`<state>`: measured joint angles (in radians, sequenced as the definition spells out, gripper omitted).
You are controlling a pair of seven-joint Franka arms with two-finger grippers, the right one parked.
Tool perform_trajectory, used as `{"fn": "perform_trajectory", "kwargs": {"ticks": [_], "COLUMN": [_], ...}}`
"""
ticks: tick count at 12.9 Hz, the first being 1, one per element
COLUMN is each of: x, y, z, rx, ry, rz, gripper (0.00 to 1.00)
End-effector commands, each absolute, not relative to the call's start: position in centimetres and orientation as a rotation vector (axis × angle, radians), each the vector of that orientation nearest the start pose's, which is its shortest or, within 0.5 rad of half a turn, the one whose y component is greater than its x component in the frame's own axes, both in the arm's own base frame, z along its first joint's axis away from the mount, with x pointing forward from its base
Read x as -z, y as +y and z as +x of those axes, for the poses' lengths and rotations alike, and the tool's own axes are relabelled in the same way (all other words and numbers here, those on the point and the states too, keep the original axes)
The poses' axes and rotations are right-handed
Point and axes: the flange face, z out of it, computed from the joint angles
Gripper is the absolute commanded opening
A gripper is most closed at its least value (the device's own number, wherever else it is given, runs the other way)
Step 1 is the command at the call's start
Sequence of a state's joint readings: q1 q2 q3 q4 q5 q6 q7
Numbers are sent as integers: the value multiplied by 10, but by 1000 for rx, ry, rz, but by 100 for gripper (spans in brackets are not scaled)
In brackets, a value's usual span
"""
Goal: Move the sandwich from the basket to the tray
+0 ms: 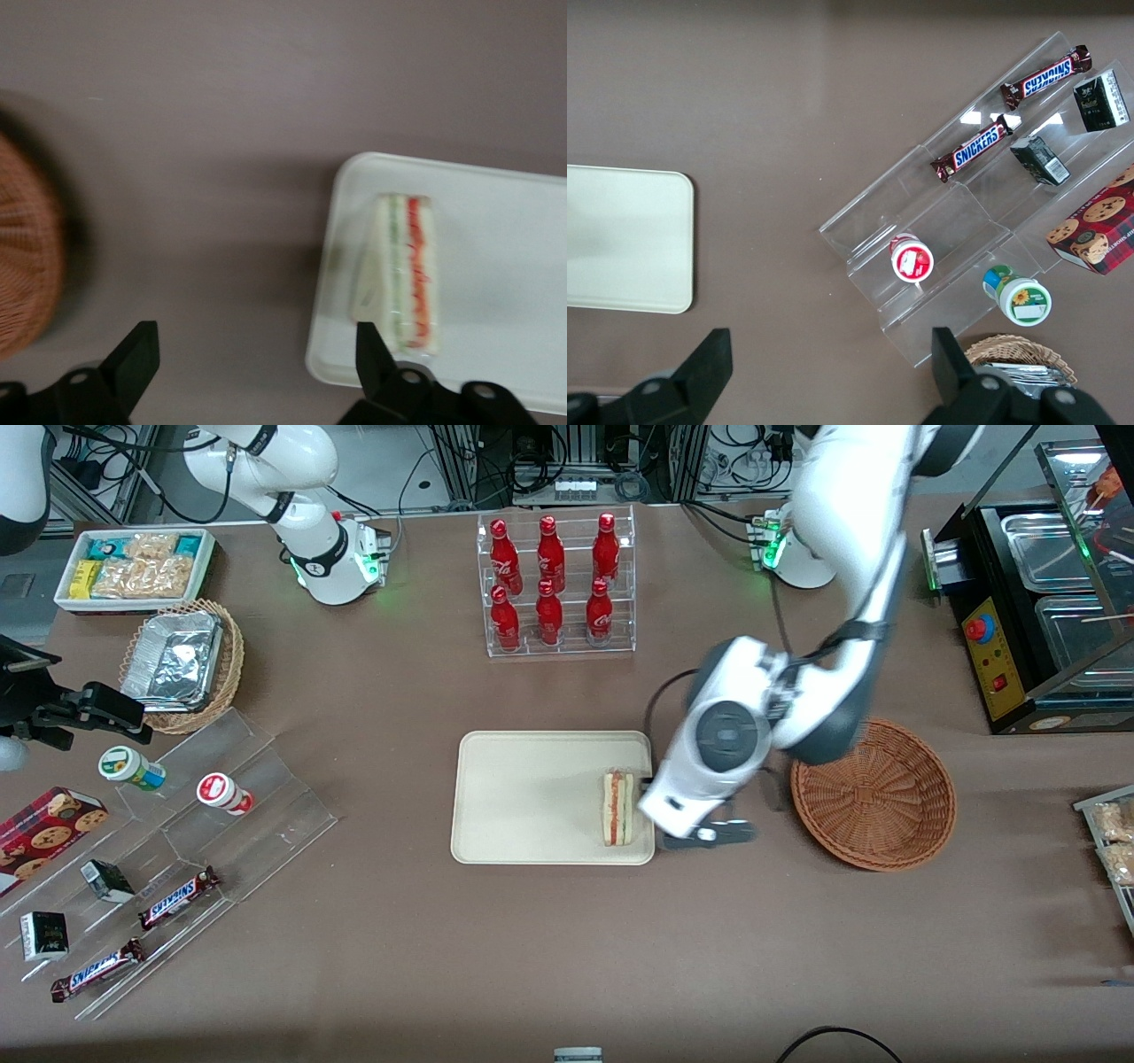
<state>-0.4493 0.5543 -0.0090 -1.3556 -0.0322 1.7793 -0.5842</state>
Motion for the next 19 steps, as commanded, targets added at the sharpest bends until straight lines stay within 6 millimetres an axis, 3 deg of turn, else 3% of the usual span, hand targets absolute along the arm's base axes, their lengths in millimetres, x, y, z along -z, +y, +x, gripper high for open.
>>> {"fn": "perform_trajectory", "kwargs": {"ticks": [1, 4, 5, 7, 8, 9, 11, 13, 15, 19], "x": [-440, -492, -506, -527, -542, -560, -596, -613, -626, -629], "y": [-237, -167, -150, -136, -121, -94, -74, -47, -44, -47], "z": [624, 608, 602, 578, 575, 580, 561, 545, 538, 534], "rx": [-225, -154, -135, -93, -77, -52, -63, -104, -92, -89], "ry": [-278, -408, -443, -425, -464, -544, -400, -269, -190, -86], "rz": [-3087, -3093, -3091, -3032, -3035, -3054, -3111, -3125, -3141, -3146], "gripper": [100, 100, 100, 100, 100, 100, 100, 100, 100, 100]}}
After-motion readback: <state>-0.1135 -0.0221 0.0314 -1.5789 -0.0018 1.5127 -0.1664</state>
